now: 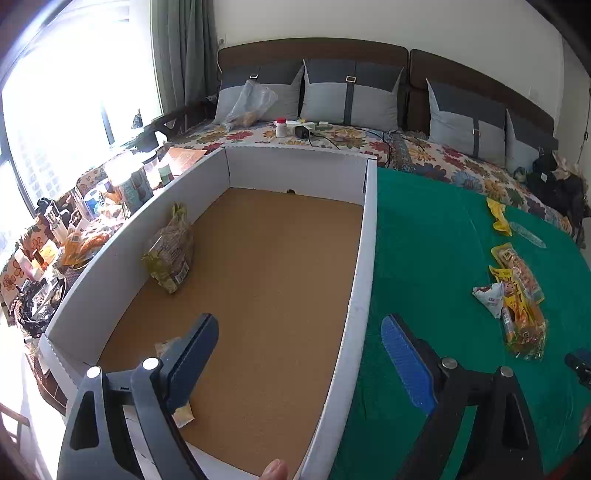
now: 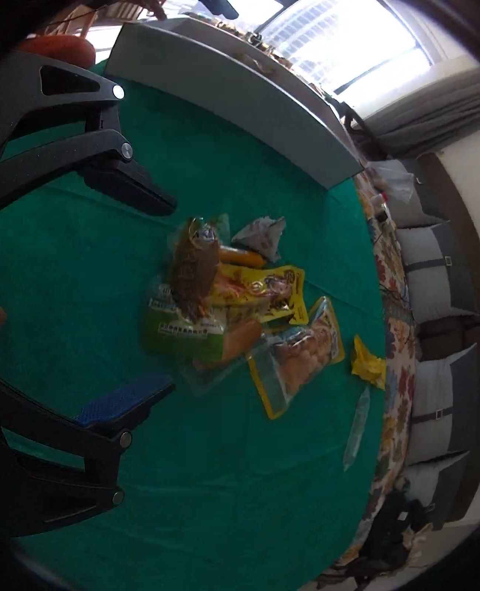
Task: Organize snacks
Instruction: 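Carry both snacks into the white box and open both grippers, then move both tools back over the remaining snacks on the sheet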
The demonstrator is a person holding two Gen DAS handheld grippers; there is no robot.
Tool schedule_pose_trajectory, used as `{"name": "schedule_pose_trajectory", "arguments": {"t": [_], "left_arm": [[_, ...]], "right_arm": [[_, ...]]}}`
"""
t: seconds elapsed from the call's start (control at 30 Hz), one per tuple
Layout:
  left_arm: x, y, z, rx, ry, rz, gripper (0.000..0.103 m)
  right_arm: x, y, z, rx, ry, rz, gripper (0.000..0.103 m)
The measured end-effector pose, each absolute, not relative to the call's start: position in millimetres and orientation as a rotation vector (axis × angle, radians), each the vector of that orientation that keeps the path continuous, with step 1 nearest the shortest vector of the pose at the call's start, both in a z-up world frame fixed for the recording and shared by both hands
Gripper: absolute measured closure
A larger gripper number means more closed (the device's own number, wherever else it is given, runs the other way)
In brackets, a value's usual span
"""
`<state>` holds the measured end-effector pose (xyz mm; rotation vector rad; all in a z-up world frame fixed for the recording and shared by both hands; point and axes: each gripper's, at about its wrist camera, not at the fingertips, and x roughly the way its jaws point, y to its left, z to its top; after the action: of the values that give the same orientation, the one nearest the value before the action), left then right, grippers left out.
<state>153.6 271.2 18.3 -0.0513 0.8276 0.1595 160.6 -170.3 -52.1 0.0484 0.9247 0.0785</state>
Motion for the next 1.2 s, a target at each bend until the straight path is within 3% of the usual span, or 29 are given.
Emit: {"name": "schedule_pose_trajectory", "arguments": {"t": [0.17, 0.3, 0.47, 0.77, 1.0, 1.2], "left_arm": [[170.6, 230.1, -14.6, 0.098, 0.923, 0.193, 0.014], [159.9, 211.6, -14.5, 0.089, 0.914, 0.221, 0.014], [142.2, 188.5, -13.8, 0.06, 0.913, 0.225, 0.014], [133.8, 178.0, -14.0, 0.077, 0.937, 0.242, 0.014], [104.0, 159.9, 36.4, 0.195, 0.666, 0.396, 0.013], [80.8, 106.4, 68.5, 0.18, 0.559, 0.236, 0.002]], "right_arm": [[107.3, -283.1, -54.1, 0.01, 0.804, -0.113, 0.013], [110.4, -326.6, -40.5, 0.205, 0.781, -0.169, 0.013], [118.6, -318.9, -35.4, 0.193, 0.734, -0.155, 0.013], [122.3, -314.1, -53.4, 0.1, 0.854, -0.171, 0.013], [119.7, -315.1, -51.3, 0.056, 0.855, -0.18, 0.013], [121.9, -305.9, -52.6, 0.007, 0.869, -0.159, 0.013]]}}
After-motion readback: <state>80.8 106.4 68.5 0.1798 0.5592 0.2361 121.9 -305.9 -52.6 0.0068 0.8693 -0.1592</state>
